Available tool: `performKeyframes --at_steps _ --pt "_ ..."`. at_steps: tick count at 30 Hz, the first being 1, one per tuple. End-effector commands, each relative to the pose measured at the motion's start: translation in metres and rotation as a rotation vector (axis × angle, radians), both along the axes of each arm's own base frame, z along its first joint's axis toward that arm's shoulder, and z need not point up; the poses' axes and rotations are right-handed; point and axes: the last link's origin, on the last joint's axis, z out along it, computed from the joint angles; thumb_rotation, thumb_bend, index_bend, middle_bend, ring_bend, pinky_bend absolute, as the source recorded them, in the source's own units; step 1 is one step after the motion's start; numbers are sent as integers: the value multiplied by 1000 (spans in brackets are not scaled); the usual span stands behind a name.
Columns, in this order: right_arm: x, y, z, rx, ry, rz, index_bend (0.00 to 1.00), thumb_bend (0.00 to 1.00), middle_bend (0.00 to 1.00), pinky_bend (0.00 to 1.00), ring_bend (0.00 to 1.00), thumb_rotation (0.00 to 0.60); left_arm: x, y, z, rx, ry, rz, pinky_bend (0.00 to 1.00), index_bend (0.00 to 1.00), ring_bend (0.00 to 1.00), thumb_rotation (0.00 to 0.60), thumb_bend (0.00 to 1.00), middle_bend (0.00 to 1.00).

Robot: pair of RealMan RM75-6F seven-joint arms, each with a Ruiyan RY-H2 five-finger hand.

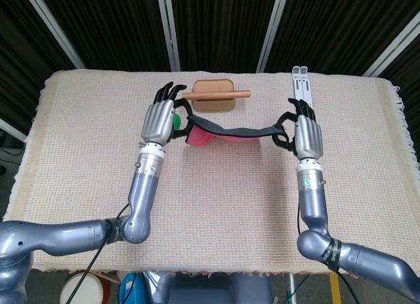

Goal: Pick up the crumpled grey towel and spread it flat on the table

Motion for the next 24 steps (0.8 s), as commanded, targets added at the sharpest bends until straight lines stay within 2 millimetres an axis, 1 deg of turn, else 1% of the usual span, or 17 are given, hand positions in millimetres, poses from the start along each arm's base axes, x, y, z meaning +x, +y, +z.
performKeyframes --at_steps 1,9,17,24 --pt "-13 24 -8 30 30 1 738 546 161 61 0 600 -25 -26 -7 -57 -13 0 0 703 0 600 605 145" --pt "-43 72 -28 101 98 -10 738 546 161 61 0 600 -64 -83 -18 -178 -45 -9 0 703 0 600 606 145" --pt "-67 103 -38 128 124 -30 738 546 161 61 0 600 -85 -118 -20 -230 -70 -23 0 703 0 600 605 145" --pt "-86 132 -39 142 146 -39 738 545 161 61 0 600 -102 -145 -20 -262 -82 -32 0 703 0 600 605 145"
